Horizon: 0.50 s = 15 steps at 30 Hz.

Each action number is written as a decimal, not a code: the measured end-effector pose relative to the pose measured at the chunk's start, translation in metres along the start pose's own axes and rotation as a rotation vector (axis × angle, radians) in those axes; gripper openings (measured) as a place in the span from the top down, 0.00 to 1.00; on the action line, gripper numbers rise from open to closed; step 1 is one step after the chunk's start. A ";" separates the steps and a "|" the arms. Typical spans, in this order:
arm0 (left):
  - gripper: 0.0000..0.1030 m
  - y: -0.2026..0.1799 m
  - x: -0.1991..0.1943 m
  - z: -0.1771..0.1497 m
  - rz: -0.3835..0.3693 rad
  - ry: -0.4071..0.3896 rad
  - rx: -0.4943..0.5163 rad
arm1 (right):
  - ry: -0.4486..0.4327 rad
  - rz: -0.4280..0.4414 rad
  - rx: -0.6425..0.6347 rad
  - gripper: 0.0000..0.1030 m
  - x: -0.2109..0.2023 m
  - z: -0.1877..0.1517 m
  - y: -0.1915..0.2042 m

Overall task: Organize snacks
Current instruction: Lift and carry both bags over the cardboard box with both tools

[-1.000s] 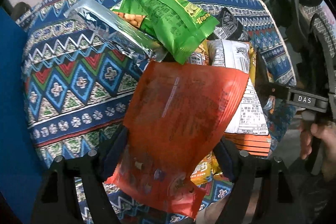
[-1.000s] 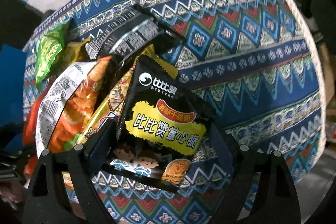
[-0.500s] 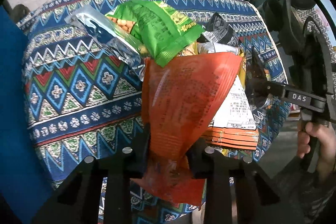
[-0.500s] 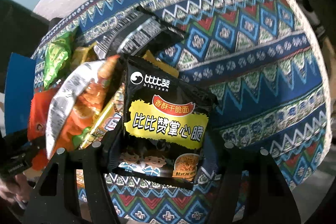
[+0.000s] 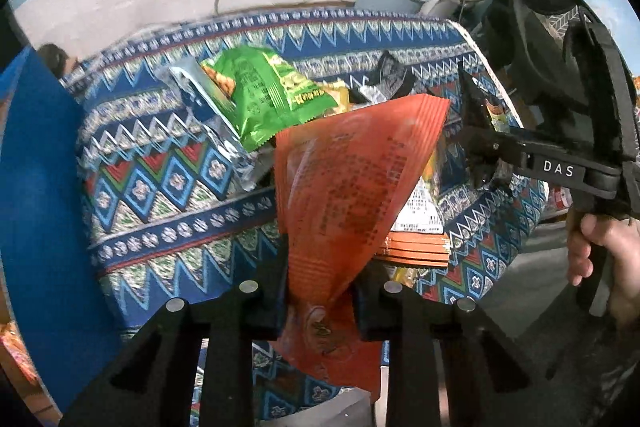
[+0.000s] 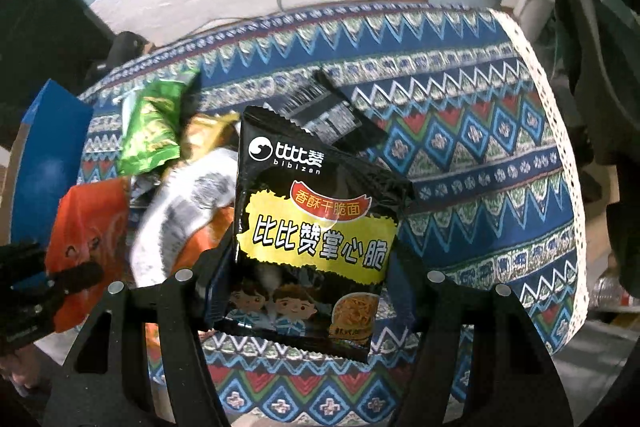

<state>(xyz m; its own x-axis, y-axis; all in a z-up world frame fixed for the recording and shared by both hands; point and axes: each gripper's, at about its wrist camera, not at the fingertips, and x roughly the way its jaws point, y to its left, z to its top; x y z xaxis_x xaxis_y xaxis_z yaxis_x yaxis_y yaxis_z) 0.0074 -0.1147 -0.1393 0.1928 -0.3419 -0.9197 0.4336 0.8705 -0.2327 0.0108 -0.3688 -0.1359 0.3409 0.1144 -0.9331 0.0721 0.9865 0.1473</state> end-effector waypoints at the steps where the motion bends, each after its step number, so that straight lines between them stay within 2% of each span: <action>1: 0.76 0.000 -0.004 0.000 0.006 -0.015 0.000 | -0.010 0.000 -0.009 0.36 -0.004 0.001 0.002; 7: 0.78 -0.004 -0.027 0.002 0.045 -0.107 0.021 | -0.066 0.015 -0.052 0.36 -0.019 0.002 0.024; 15: 0.78 -0.007 -0.052 0.005 0.051 -0.186 0.016 | -0.130 0.019 -0.117 0.36 -0.038 0.006 0.047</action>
<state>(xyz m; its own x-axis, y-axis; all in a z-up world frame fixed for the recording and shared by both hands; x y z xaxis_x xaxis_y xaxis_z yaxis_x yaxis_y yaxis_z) -0.0014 -0.1045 -0.0884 0.3741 -0.3583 -0.8554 0.4324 0.8833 -0.1809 0.0065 -0.3277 -0.0914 0.4600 0.1244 -0.8791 -0.0425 0.9921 0.1182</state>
